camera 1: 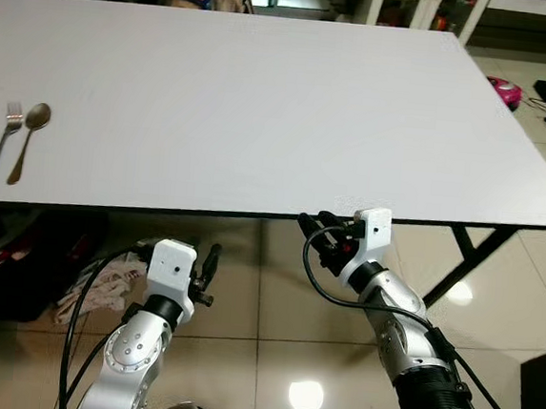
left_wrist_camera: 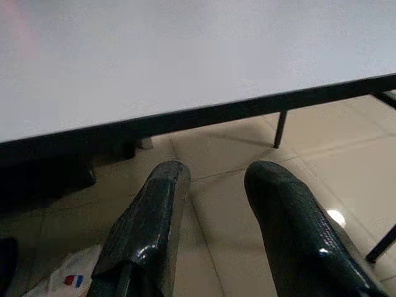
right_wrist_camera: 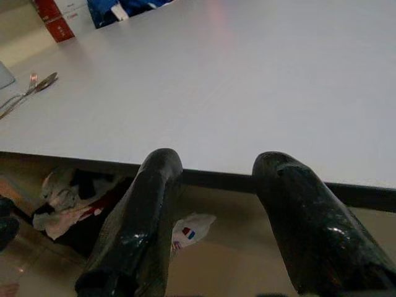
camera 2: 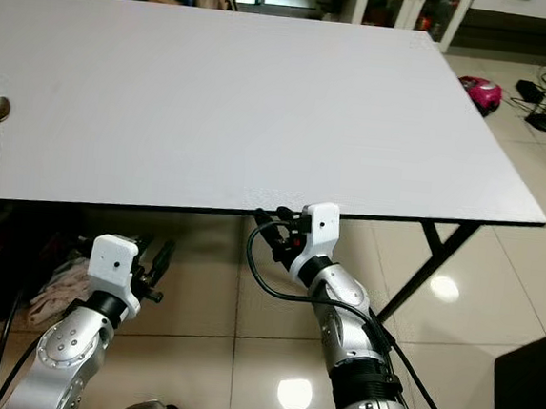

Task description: Setting the table

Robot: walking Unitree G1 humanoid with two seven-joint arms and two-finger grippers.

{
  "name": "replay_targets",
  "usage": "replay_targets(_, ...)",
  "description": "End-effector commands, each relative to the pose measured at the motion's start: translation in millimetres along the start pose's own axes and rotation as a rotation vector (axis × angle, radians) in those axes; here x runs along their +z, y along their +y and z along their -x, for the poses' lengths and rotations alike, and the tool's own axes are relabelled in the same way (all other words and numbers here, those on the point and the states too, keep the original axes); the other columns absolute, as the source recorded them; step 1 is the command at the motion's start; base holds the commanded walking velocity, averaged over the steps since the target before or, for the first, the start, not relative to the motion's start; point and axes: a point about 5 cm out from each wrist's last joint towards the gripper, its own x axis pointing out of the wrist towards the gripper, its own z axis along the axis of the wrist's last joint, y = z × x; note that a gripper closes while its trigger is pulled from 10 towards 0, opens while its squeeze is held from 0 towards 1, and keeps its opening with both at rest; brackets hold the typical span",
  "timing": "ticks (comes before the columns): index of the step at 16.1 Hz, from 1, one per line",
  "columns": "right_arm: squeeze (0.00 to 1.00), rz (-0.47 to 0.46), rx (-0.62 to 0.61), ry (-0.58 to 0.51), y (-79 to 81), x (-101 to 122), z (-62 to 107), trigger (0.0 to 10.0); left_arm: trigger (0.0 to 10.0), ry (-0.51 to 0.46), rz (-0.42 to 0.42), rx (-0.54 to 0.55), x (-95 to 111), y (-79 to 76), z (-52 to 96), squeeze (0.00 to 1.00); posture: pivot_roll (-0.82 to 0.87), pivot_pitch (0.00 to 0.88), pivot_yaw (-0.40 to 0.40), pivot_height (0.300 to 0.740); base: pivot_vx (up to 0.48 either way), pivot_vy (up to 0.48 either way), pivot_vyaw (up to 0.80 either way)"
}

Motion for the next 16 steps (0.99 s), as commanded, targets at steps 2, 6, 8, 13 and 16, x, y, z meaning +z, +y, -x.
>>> replay_targets(2, 0.00, 0.021, -0.011, 0.003, -4.4, -0.8, 1.7, 10.0, 10.0, 0.032, 0.015, 0.030, -11.1, 7.0, 3.4, 0.00, -0.09, 0.094, -0.005, 0.740, 0.000, 0.000, 0.00)
replay_targets(6, 0.00, 0.061, -0.054, 0.075, -18.1, -16.0, 13.7, 10.0, 10.0, 0.077, 0.017, 0.034, -25.9, 10.3, 7.3, 0.00, -0.10, 0.080, -0.010, 0.740, 0.000, 0.000, 0.00)
replay_targets(8, 0.00, 0.067, -0.121, 0.168, -32.3, -31.6, 26.4, 10.0, 10.0, 0.133, 0.021, 0.033, -40.3, 11.7, 11.0, 0.00, -0.10, 0.073, -0.011, 0.740, 0.000, 0.000, 0.00)
replay_targets(13, 0.00, 0.078, -0.529, 0.550, -83.6, -92.1, 105.2, 10.0, 10.0, 0.472, 0.098, 0.171, -112.7, 36.8, 48.8, 0.00, -0.10, 0.075, -0.014, 0.740, 0.000, 0.000, 0.00)
replay_targets(16, 0.00, 0.070, -0.631, 0.710, -86.0, -113.8, 132.9, 10.0, 10.0, 0.632, 0.159, 0.279, -133.1, 53.2, 61.3, 0.00, -0.10, 0.078, -0.018, 0.740, 0.000, 0.000, 0.00)
